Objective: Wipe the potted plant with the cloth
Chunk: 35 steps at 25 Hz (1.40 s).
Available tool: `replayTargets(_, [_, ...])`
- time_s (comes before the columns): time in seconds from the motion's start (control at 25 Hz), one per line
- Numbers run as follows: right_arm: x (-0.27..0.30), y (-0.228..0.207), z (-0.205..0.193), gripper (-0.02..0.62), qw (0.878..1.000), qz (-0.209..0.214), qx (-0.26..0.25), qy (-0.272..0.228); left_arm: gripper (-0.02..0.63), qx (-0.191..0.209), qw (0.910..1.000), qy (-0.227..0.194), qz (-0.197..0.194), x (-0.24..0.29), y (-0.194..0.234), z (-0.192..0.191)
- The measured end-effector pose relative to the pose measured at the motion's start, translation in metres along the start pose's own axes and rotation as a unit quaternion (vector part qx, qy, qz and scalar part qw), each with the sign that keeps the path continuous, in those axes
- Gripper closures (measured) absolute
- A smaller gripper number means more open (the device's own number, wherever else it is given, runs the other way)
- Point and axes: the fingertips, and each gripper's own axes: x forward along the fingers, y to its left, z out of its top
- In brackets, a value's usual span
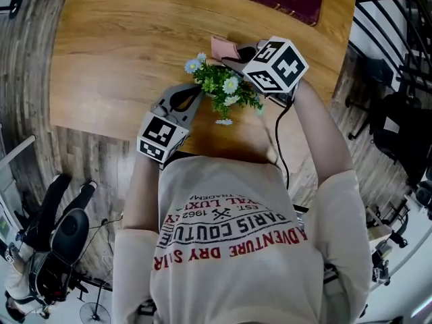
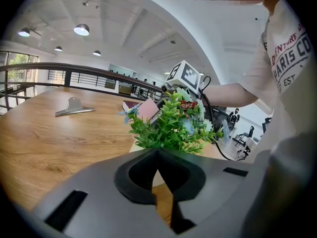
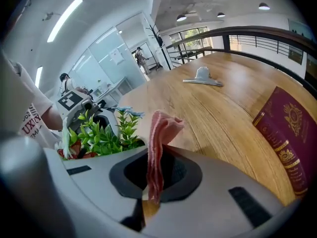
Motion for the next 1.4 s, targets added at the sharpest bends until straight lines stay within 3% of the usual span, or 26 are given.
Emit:
replayTargets(0.2, [0.009, 0.001, 0.006, 0.560, 0.999, 0.000, -0.007, 0.051, 0.591, -0.005, 1.0000, -0.002, -0.001, 0.001, 0.000, 0.000])
replayTargets(0.68, [0.035, 0.015, 0.027, 0.560, 0.985, 0.068, -0.017, 0.158, 0.591, 0.001, 0.9999, -0.003, -0.011, 0.001, -0.002, 0.000])
replayTargets(0.8, [0.047, 0.024, 0.030, 0.560, 0.977, 0.088, -0.036, 0.191, 0.591, 0.000, 0.9999, -0.004, -0.014, 0.001, -0.002, 0.000])
replayTargets(0.96, [0.060, 0.033, 0.030, 0.560, 0.968, 0.083, -0.079, 0.223, 0.591, -0.002, 0.9998, -0.007, -0.018, 0.000, -0.003, 0.000])
replayTargets(1.12, [0.056, 0.020, 0.043, 0.560, 0.972, 0.038, -0.104, 0.206, 0.591, -0.001, 0.9999, -0.004, -0.013, 0.003, 0.000, 0.000])
replayTargets(1.4, [0.004, 0.026, 0.095, 0.560, 0.990, -0.052, -0.108, 0.070, 0.591, 0.013, 0.9990, -0.043, 0.008, -0.029, 0.009, 0.018])
